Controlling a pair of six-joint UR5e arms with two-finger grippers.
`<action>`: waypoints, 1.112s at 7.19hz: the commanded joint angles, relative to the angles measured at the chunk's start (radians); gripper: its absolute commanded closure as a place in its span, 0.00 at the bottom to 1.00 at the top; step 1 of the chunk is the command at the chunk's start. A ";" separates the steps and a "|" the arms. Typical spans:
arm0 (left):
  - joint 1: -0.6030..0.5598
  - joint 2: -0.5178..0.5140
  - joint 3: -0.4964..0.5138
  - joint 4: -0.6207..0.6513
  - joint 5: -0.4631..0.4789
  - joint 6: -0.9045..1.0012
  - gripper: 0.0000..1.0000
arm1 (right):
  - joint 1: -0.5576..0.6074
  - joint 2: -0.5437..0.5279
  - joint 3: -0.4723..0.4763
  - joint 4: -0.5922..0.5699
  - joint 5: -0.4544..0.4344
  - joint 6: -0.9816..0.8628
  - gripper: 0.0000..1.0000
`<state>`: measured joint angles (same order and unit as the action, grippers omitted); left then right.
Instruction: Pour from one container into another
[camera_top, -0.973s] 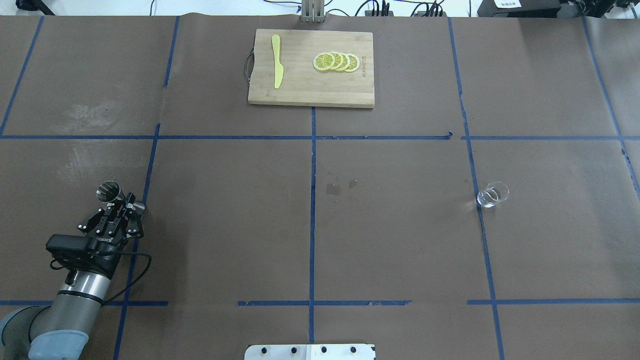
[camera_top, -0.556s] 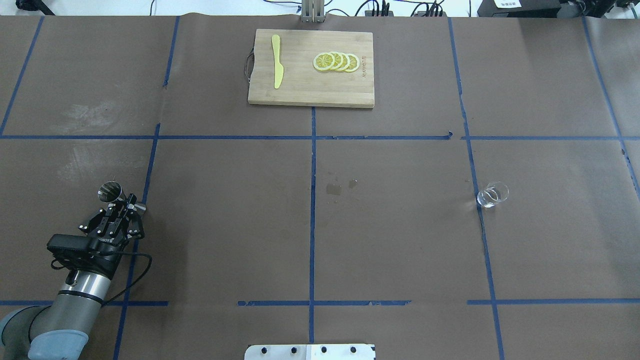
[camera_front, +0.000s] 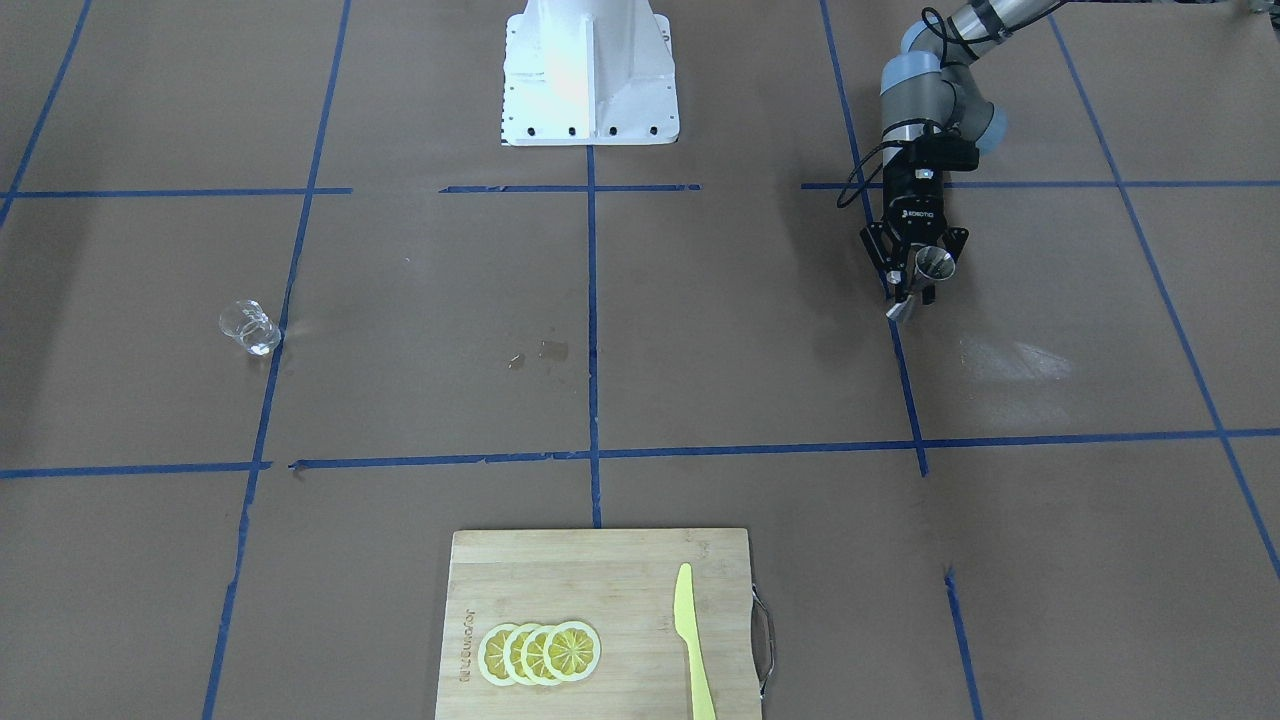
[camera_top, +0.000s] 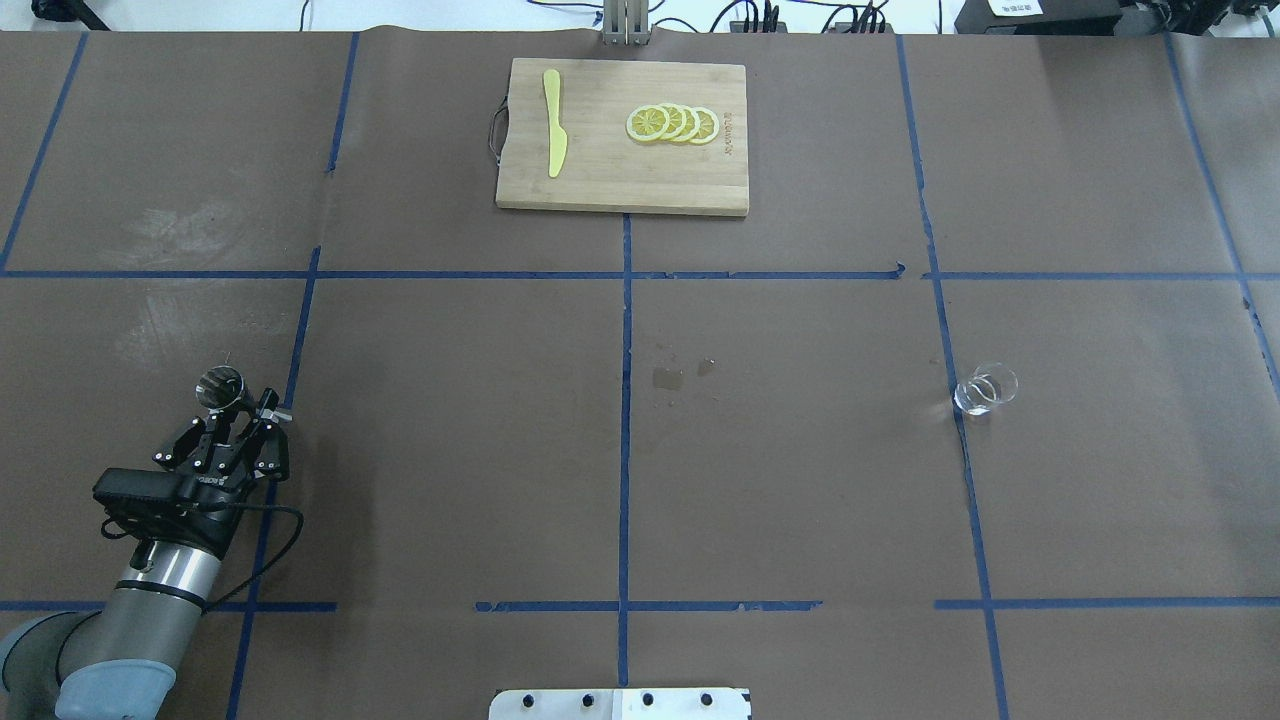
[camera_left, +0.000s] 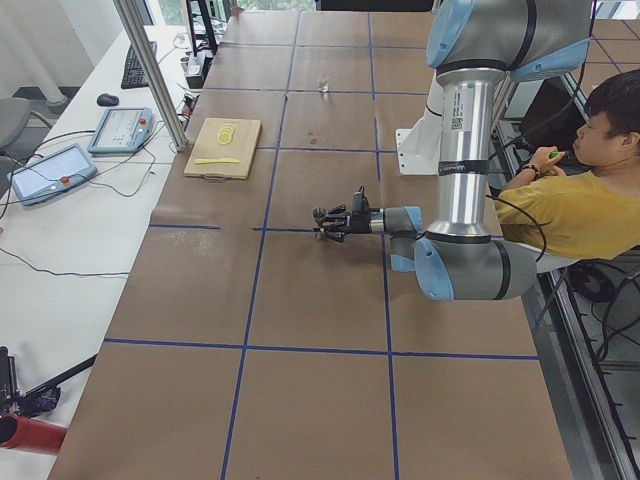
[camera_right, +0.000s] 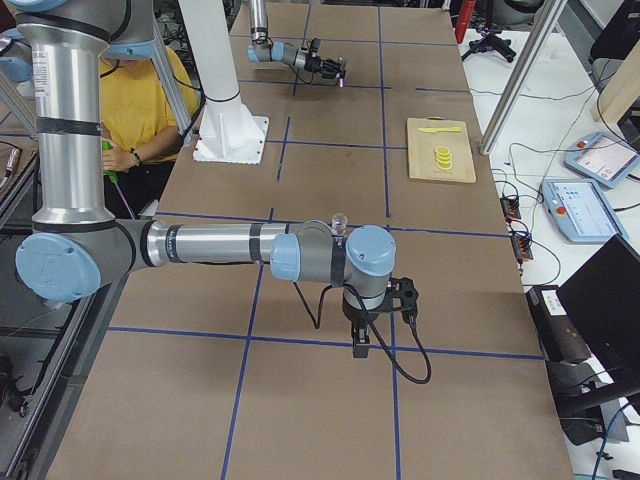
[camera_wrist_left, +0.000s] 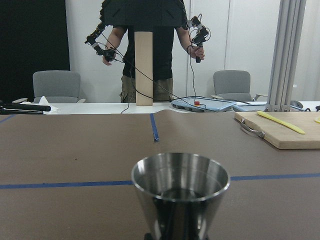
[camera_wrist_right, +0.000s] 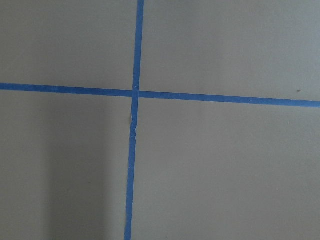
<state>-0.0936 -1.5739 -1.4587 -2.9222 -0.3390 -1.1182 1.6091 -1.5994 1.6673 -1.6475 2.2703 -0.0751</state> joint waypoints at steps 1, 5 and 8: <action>0.000 0.000 -0.002 0.000 0.000 0.000 0.34 | 0.000 0.003 -0.001 -0.002 0.000 0.000 0.00; -0.003 0.006 -0.049 -0.025 0.012 0.001 0.00 | 0.000 0.006 0.000 -0.002 0.000 0.002 0.00; -0.009 0.018 -0.117 -0.126 0.101 0.120 0.00 | 0.000 0.009 0.003 -0.002 0.001 0.003 0.00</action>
<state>-0.1009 -1.5593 -1.5546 -2.9774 -0.2762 -1.0696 1.6091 -1.5924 1.6684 -1.6480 2.2706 -0.0733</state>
